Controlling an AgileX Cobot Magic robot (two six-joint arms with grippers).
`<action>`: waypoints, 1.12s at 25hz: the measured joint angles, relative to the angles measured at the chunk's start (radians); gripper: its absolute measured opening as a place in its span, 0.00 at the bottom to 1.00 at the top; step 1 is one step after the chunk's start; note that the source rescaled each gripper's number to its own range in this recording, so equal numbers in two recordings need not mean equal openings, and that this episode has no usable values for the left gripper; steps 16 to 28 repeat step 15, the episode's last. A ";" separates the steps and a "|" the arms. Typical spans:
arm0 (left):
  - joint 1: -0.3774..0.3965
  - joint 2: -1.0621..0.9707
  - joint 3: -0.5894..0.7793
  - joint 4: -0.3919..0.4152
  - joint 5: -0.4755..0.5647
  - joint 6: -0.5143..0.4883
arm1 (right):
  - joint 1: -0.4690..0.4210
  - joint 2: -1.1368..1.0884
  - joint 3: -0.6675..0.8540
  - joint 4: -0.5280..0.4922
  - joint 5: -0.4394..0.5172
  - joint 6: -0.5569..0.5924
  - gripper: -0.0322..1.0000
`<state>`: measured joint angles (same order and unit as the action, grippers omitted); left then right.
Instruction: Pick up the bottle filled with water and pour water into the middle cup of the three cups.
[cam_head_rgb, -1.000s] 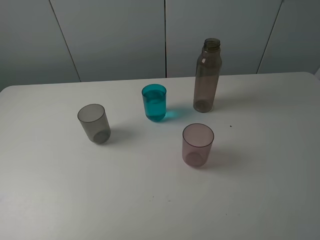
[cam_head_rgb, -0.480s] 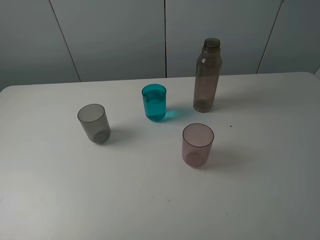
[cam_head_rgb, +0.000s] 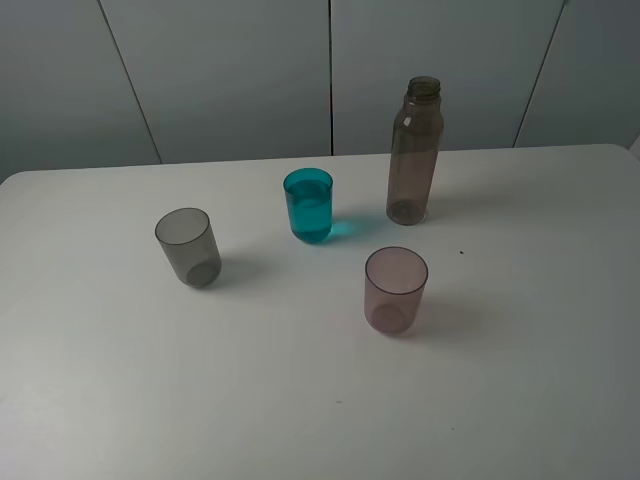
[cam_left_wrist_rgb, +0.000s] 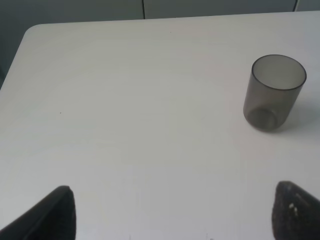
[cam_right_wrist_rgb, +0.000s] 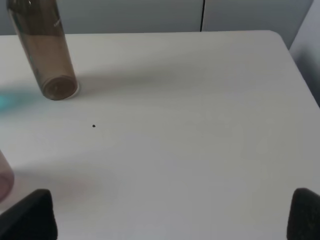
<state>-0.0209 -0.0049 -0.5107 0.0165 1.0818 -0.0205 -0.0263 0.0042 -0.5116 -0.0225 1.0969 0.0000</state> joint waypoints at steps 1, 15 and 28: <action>0.000 0.000 0.000 0.000 0.000 0.000 | 0.000 0.000 0.000 -0.002 0.000 0.000 1.00; 0.000 0.000 0.000 0.000 0.000 0.000 | 0.000 0.000 0.000 0.015 0.000 -0.020 1.00; 0.000 0.000 0.000 0.000 0.000 0.000 | 0.000 0.000 0.000 0.015 0.000 -0.020 1.00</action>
